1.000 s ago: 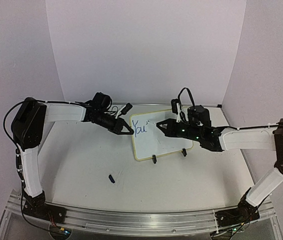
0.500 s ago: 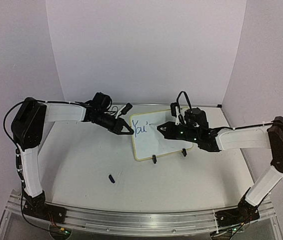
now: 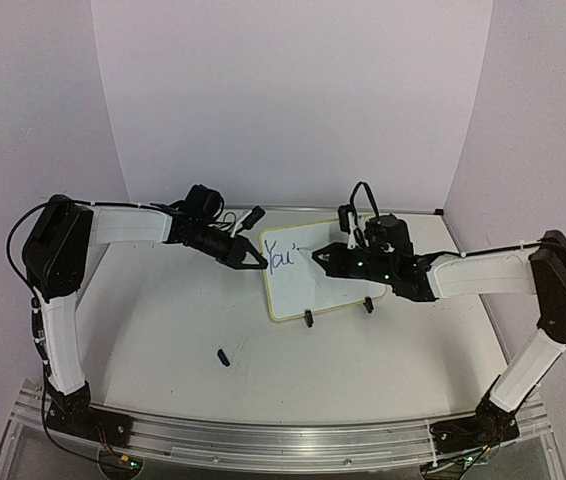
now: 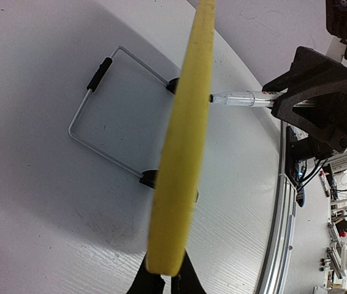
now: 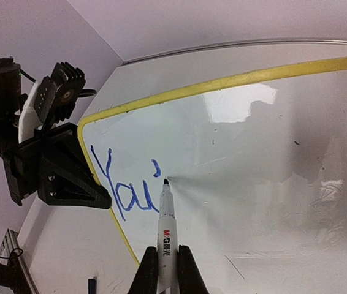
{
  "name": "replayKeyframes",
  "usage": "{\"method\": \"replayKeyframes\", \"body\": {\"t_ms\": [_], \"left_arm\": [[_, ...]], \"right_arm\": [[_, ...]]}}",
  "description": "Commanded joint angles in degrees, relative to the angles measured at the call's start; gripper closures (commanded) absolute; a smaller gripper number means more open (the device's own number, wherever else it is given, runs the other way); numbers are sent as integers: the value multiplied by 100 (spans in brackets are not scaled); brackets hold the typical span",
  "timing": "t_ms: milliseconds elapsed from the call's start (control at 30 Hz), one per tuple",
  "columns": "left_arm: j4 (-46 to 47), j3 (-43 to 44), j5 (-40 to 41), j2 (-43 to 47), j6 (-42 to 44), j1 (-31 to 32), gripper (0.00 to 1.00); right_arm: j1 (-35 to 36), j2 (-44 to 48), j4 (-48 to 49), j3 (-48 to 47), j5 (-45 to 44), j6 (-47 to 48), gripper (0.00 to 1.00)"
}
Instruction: Write a sentence on the whiteboard
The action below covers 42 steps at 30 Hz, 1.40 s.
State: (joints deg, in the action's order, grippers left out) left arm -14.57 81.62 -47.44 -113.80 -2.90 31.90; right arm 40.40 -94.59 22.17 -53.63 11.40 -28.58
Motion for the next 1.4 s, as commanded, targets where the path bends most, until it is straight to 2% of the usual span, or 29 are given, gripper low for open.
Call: {"method": "replayKeyframes", "body": {"t_ms": [0, 400, 967, 1367], "left_arm": [[-177, 108, 51, -90, 136, 88, 100], [-177, 117, 49, -91, 140, 86, 100], [-187, 119, 42, -107, 132, 88, 100], [-187, 116, 40, -109, 140, 88, 100]], "right_arm": [[-38, -106, 36, -210, -144, -29, 100], [-52, 41, -11, -25, -334, -69, 100], [-53, 102, -8, 497, -35, -157, 100], [-56, 178, 50, 335, -114, -157, 100]]}}
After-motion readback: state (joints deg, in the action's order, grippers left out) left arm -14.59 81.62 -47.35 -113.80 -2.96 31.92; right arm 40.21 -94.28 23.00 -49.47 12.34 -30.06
